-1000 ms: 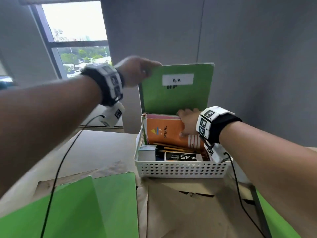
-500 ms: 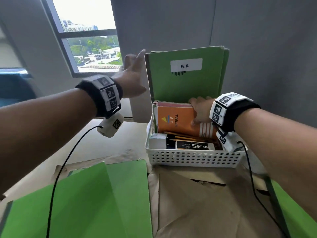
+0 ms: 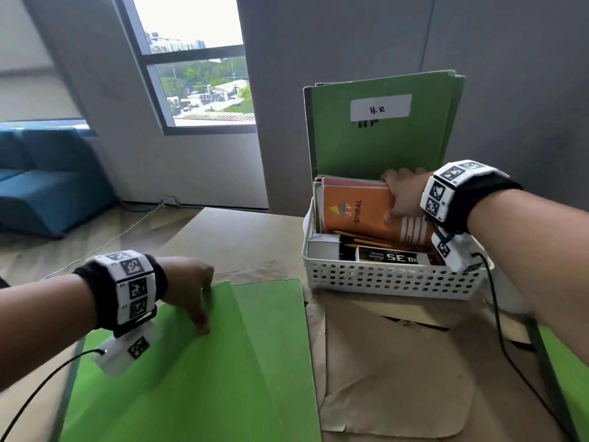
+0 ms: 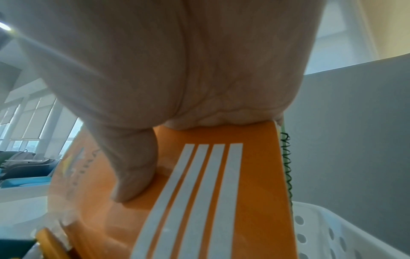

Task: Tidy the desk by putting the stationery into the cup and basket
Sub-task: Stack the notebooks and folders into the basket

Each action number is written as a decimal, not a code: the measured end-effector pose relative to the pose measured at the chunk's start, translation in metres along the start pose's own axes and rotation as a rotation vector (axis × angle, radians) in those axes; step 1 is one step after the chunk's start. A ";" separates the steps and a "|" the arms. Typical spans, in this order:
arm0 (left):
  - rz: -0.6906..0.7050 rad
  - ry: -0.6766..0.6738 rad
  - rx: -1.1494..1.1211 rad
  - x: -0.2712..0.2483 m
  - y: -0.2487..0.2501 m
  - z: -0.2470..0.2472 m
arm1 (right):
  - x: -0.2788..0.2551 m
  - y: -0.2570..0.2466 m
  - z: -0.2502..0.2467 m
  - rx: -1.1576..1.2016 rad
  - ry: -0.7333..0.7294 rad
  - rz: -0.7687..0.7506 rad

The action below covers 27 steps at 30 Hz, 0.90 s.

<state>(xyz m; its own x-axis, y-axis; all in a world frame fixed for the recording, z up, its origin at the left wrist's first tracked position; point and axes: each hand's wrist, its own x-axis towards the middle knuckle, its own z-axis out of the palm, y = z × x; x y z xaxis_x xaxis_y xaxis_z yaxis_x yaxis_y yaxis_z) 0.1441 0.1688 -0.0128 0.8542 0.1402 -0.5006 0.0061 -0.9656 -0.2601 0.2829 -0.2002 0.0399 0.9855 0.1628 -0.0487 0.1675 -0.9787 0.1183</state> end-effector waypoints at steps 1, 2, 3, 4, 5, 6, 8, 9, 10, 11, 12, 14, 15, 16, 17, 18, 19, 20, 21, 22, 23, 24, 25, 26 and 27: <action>0.008 0.000 -0.046 0.001 -0.002 0.001 | 0.000 0.000 0.000 0.001 -0.001 0.002; 0.019 -0.001 -0.090 0.001 -0.005 0.002 | 0.001 -0.001 0.000 0.004 -0.002 0.003; 0.035 -0.004 -0.131 0.002 -0.007 0.002 | 0.001 -0.001 0.000 0.007 -0.004 0.003; 0.056 -0.007 -0.179 0.003 -0.009 0.001 | 0.001 -0.001 0.000 0.014 -0.007 0.004; 0.082 -0.013 -0.238 0.003 -0.012 -0.001 | 0.001 -0.001 0.000 0.017 -0.009 0.005; 0.115 -0.025 -0.308 0.002 -0.014 -0.006 | 0.001 -0.001 0.000 0.019 -0.012 0.006; 0.192 -0.059 -0.459 -0.006 -0.017 -0.023 | 0.001 -0.001 0.000 0.017 -0.012 0.009; 0.230 -0.068 -0.528 -0.012 -0.019 -0.036 | 0.001 -0.001 0.001 0.017 -0.013 0.011; 0.273 -0.057 -0.588 -0.020 -0.021 -0.051 | 0.001 -0.001 0.001 0.017 -0.014 0.012; 0.323 -0.037 -0.641 -0.030 -0.023 -0.067 | 0.001 -0.001 0.001 0.015 -0.016 0.011; 0.368 -0.015 -0.686 -0.039 -0.026 -0.085 | 0.001 -0.002 0.001 0.014 -0.015 0.010; 0.439 0.032 -0.773 -0.057 -0.031 -0.122 | 0.001 -0.002 0.002 0.011 -0.015 0.008; 0.468 0.071 -0.806 -0.064 -0.034 -0.142 | 0.001 -0.002 0.002 0.011 -0.012 0.006; 0.487 0.118 -0.832 -0.072 -0.037 -0.160 | 0.001 -0.001 0.003 0.011 -0.009 0.004; 0.490 0.172 -0.857 -0.079 -0.038 -0.176 | 0.000 -0.001 0.003 0.011 -0.006 0.004; 0.484 0.224 -0.880 -0.084 -0.038 -0.189 | 0.000 -0.001 0.003 0.009 -0.002 0.004; 0.474 0.270 -0.895 -0.086 -0.038 -0.197 | 0.000 0.000 0.003 0.011 0.000 0.005; 0.455 0.309 -0.885 -0.082 -0.035 -0.200 | 0.000 0.000 0.003 0.016 0.001 0.007; 0.431 0.333 -0.848 -0.077 -0.031 -0.197 | -0.001 -0.001 0.003 0.022 0.000 0.007; 0.405 0.348 -0.789 -0.068 -0.026 -0.189 | -0.001 -0.001 0.003 0.024 0.000 0.006; 0.372 0.354 -0.726 -0.053 -0.021 -0.174 | -0.002 -0.001 0.002 0.025 0.002 0.004; 0.333 0.358 -0.668 -0.037 -0.017 -0.157 | -0.002 -0.001 0.002 0.025 0.005 0.002; 0.297 0.364 -0.620 -0.019 -0.012 -0.136 | -0.001 -0.001 0.002 0.027 0.006 0.001; 0.262 0.361 -0.581 -0.002 -0.007 -0.115 | -0.001 0.000 0.002 0.029 0.004 0.000; 0.230 0.334 -0.567 0.013 -0.003 -0.094 | 0.000 0.000 0.003 0.028 0.003 -0.002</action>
<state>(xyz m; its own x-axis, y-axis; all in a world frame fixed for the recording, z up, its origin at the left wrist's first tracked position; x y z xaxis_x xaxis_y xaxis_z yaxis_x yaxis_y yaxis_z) 0.2035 0.1533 0.0590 0.9800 -0.0686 -0.1868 -0.0012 -0.9408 0.3389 0.2825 -0.2006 0.0374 0.9853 0.1648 -0.0458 0.1684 -0.9816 0.0901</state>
